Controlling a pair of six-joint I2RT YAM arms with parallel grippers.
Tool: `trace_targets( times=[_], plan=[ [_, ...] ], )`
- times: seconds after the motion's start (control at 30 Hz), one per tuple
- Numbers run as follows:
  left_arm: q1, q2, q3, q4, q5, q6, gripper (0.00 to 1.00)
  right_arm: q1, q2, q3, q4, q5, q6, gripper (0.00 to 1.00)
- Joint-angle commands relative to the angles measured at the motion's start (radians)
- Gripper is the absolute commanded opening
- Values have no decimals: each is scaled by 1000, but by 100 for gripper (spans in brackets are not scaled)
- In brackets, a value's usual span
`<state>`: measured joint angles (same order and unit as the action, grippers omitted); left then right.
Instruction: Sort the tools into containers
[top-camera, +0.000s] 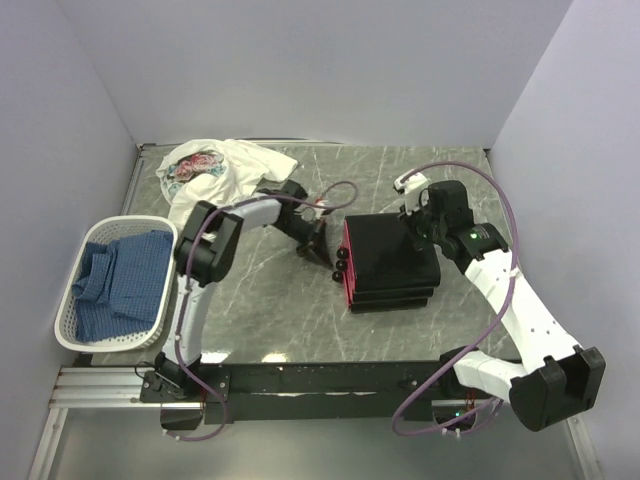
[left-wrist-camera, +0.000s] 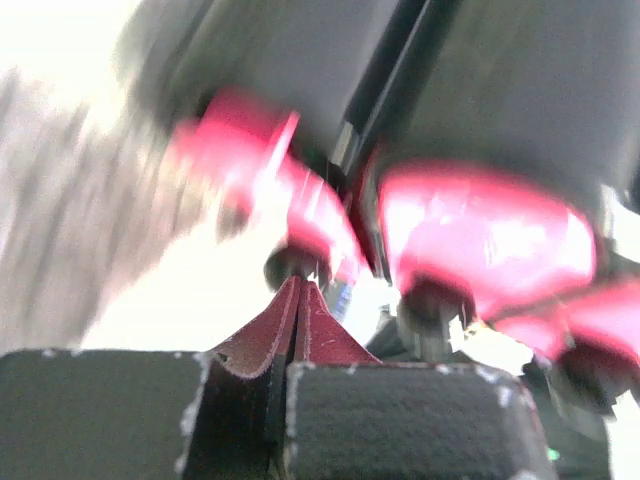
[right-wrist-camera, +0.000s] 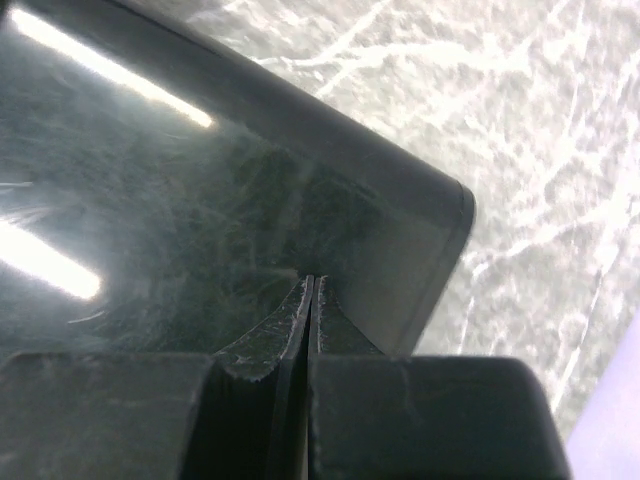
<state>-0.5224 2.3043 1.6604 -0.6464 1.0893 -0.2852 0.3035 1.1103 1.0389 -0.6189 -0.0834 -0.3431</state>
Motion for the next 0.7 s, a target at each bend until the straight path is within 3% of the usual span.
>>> trace_targets(
  times=[0.0, 0.17, 0.23, 0.27, 0.33, 0.37, 0.4, 0.43, 0.47, 0.53, 0.67],
  plan=[
    [143, -210, -100, -42, 3, -29, 1, -12, 17, 79, -128, 82, 62, 0],
    [289, -290, -54, -209, -95, 139, 4, -67, 37, 187, -50, 197, 127, 0],
    [320, -299, 1, -258, -146, 184, 17, -92, 58, 213, -29, 227, 144, 7],
    [349, -299, 54, -275, -160, 213, 26, -122, 66, 222, -21, 232, 171, 28],
    [369, -301, 114, -300, -204, 219, 36, -162, 101, 256, -19, 220, 213, 46],
    [387, -301, 186, -308, -216, 221, 68, -215, 115, 265, -13, 221, 273, 67],
    [394, -304, 215, -288, -227, 213, 96, -242, 138, 268, -9, 215, 303, 80],
    [403, -304, 245, -279, -239, 192, 96, -276, 154, 282, -13, 199, 341, 93],
    [403, -296, 318, -276, -258, 190, 96, -299, 169, 291, -18, 179, 389, 100],
    [404, -278, 407, -271, -294, 176, 96, -392, 204, 314, -25, 122, 459, 100],
    [403, -310, 513, -118, -488, 118, 96, -417, 229, 349, -15, 174, 541, 100]
  ],
)
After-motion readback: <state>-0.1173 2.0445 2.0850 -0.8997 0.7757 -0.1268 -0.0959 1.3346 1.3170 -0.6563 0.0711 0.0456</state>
